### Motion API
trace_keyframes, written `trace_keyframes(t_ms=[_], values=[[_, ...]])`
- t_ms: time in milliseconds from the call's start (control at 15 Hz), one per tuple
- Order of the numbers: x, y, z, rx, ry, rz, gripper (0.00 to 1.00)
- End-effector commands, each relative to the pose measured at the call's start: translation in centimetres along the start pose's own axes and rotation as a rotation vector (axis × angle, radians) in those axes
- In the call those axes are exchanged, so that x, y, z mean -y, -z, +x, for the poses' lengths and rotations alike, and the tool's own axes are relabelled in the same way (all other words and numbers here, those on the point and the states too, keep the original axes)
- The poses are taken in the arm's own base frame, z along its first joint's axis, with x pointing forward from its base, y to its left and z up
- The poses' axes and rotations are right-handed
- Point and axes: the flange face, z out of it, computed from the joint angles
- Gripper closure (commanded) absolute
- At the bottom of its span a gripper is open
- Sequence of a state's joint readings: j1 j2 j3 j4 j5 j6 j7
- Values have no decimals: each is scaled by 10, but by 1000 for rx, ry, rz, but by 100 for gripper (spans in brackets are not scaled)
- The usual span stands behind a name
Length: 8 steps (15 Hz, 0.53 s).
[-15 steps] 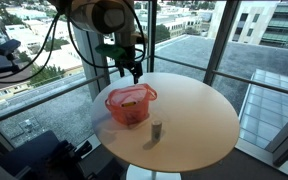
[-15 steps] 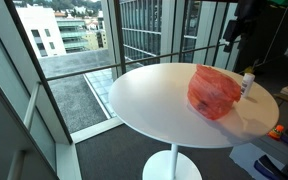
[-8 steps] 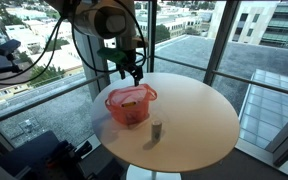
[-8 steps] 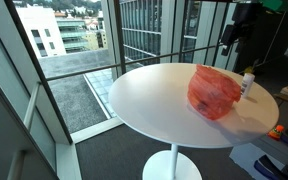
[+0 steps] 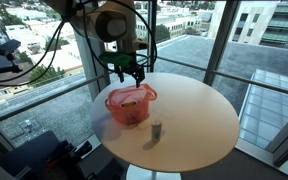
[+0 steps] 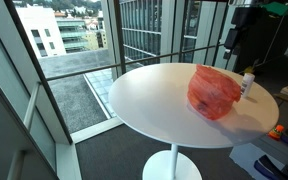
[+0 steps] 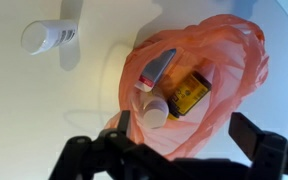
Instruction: Pick up the mentos container from the orange plastic and put it on the table
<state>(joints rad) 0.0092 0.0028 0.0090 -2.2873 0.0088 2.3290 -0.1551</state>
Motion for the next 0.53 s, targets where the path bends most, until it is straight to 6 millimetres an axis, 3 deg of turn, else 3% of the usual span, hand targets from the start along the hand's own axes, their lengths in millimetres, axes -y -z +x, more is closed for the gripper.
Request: trace_keyframes(t_ms=[0, 200, 467], values=[[-6, -5, 2, -19, 168, -18, 0], [-8, -6, 4, -19, 250, -13, 0], [-3, -8, 1, 9, 217, 9, 0]])
